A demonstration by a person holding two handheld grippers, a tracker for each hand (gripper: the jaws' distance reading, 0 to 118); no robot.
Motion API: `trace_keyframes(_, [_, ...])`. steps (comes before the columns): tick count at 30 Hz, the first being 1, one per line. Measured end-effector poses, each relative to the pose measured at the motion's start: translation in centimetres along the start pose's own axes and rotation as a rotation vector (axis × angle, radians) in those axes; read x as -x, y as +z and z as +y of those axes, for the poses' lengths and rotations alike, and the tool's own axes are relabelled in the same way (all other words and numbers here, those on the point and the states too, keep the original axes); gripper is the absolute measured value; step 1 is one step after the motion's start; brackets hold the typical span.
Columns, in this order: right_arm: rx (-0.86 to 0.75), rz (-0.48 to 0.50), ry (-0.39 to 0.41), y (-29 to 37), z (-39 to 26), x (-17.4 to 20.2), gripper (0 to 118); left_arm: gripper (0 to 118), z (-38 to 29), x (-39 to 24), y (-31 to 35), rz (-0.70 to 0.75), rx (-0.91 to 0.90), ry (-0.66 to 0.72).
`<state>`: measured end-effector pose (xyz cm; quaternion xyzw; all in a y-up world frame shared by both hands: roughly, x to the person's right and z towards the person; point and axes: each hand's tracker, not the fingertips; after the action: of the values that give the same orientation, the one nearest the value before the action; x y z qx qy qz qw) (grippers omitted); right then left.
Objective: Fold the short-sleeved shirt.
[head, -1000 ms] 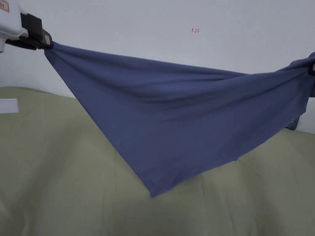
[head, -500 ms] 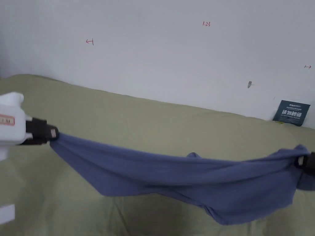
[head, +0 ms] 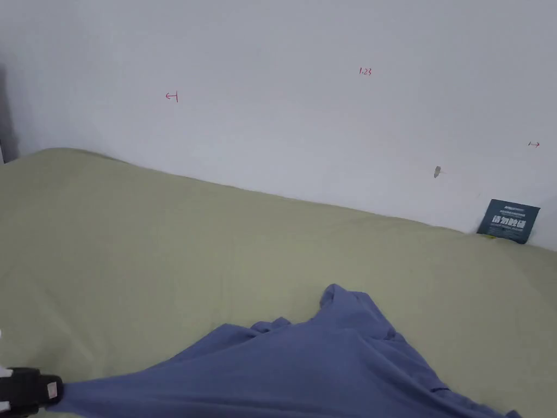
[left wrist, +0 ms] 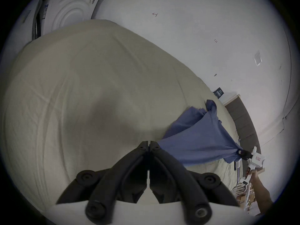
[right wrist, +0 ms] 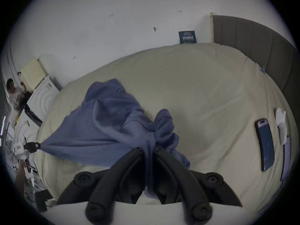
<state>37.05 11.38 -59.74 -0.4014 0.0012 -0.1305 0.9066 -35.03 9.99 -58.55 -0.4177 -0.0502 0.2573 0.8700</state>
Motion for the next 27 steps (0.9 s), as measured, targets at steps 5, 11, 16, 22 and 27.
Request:
trace_keyframes(5, [0.031, -0.032, -0.02, 0.2, -1.9, -0.1, 9, 0, -2.5, 0.8, 0.7, 0.022, 0.049, 0.055])
trace_keyframes(11, [-0.099, 0.039, -0.028, 4.6, -2.2, 1.4, 73, 34, -3.5, -1.8, 4.8, -0.018, -0.077, 0.048])
trace_keyframes(16, [-0.345, -0.053, 0.14, 11.2, -3.3, 7.1, 82, 113, -3.5, -7.8, 10.9, -0.067, -0.338, -0.077])
trace_keyframes(22, [-0.426, -0.091, 0.293, 13.8, -9.4, 15.5, 1, 0, -8.6, -16.1, 10.4, 0.181, -0.454, -0.364])
trace_keyframes(27, [-0.428, -0.019, 0.258, 15.0, -16.2, 19.6, 0, 0, -16.2, -17.4, 9.3, 0.157, -0.443, -0.363])
